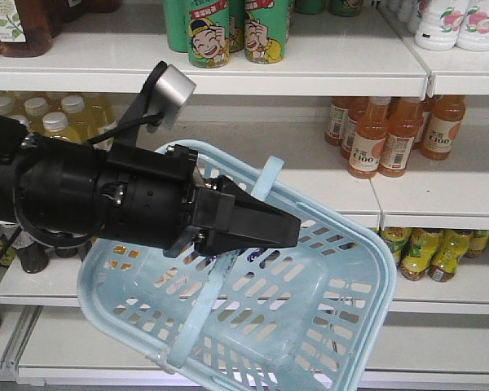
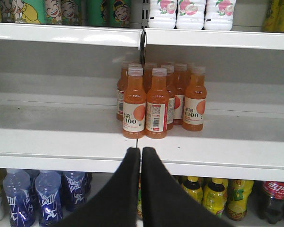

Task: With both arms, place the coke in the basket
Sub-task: 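Hold the basket up with the left gripper, steadying it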

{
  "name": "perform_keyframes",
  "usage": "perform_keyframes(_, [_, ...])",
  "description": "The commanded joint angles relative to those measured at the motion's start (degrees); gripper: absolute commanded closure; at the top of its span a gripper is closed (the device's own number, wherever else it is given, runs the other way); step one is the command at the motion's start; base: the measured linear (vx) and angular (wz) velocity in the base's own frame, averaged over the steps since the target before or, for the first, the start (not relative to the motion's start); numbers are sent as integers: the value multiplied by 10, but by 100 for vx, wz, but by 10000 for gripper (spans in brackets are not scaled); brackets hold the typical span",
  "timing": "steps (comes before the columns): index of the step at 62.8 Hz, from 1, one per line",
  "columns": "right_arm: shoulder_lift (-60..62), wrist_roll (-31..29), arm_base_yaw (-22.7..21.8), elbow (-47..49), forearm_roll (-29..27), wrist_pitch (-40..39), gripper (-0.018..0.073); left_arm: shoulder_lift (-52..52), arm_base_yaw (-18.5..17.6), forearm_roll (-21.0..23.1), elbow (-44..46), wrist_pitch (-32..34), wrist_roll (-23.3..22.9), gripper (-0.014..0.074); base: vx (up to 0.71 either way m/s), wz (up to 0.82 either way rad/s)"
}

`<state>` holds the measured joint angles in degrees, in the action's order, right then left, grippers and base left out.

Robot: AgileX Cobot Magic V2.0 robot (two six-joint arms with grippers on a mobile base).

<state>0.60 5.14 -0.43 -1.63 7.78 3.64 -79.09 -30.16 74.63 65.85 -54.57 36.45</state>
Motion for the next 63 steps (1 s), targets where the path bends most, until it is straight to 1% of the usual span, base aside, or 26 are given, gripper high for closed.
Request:
perform_keyframes(1, [10, -4, -4, -6, 3, -41, 565, 22, -2, 45, 15, 0, 5, 603, 0, 0])
perform_keyframes(30, [10, -4, -4, -6, 3, -41, 565, 22, -2, 45, 15, 0, 5, 603, -1, -3])
perform_keyframes(63, [10, -4, -4, -6, 3, -41, 565, 22, -2, 45, 15, 0, 5, 603, -5, -22])
